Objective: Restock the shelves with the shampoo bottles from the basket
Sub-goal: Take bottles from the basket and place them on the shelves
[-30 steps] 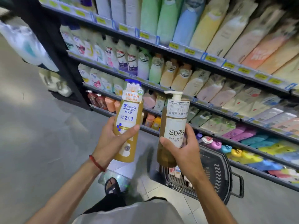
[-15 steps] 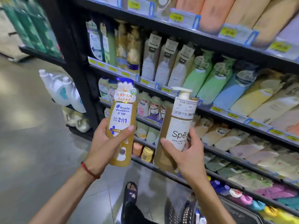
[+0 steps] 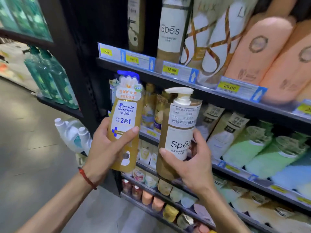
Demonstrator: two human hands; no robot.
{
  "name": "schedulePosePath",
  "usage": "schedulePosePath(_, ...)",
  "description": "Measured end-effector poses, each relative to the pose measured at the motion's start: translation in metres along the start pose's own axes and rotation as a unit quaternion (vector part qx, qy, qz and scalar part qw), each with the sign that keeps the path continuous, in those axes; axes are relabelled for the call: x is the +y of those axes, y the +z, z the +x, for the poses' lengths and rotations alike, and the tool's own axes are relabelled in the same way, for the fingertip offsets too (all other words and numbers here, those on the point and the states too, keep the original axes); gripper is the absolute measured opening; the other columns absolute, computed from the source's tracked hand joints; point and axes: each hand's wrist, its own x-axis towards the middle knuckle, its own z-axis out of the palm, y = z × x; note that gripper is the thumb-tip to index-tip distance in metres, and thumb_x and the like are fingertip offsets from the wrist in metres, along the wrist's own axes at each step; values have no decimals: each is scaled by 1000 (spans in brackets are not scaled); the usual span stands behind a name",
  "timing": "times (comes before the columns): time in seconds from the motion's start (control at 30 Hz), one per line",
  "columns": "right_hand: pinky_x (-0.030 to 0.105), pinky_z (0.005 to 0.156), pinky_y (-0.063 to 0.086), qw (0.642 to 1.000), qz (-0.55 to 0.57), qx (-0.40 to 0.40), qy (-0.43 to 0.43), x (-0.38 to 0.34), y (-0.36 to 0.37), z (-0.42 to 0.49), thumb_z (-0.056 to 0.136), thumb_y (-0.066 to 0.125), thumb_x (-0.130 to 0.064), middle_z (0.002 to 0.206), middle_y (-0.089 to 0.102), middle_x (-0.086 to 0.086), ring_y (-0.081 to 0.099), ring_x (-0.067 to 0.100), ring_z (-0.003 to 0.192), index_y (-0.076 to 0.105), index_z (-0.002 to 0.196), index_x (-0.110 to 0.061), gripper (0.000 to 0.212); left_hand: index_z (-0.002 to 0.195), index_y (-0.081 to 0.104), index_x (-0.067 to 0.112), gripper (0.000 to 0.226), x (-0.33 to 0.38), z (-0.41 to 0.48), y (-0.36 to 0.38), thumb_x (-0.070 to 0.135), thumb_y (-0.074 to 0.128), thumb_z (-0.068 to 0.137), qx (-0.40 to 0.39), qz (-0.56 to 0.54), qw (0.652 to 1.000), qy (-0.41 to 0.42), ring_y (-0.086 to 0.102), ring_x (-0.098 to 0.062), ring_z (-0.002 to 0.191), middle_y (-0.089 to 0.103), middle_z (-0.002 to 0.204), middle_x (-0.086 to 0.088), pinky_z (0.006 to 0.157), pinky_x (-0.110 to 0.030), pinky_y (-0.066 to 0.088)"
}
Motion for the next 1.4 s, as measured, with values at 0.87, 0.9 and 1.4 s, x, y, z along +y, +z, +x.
schedulePosePath(0.87, 12, 88, 51, 921, -152, 307, -187, -117, 152, 147, 71, 89, -60, 116, 75, -15, 70, 10, 110, 67, 125, -29, 66, 108, 62, 30, 51, 79, 223, -89, 52, 85, 68, -186, -96, 972, 108, 75, -13, 79, 77, 102, 4, 61, -23, 57)
schedulePosePath(0.9, 13, 87, 51, 918, -152, 312, -194, -122, 151, 153, 71, 90, -59, 114, 75, -15, 71, 11, 108, 67, 123, -29, 64, 107, 62, 30, 51, 80, 224, -89, 52, 85, 68, -186, -97, 972, 107, 75, -14, 78, 77, 101, 3, 60, -24, 57)
schedulePosePath(1.4, 29, 96, 53, 859, -258, 379, -228, -138, 158, 220, 71, 92, -56, 121, 67, -2, 62, 10, 113, 66, 132, -13, 79, 111, 60, 30, 44, 92, 235, -94, 41, 83, 75, -199, -98, 966, 132, 74, -7, 81, 76, 101, 11, 60, -18, 56)
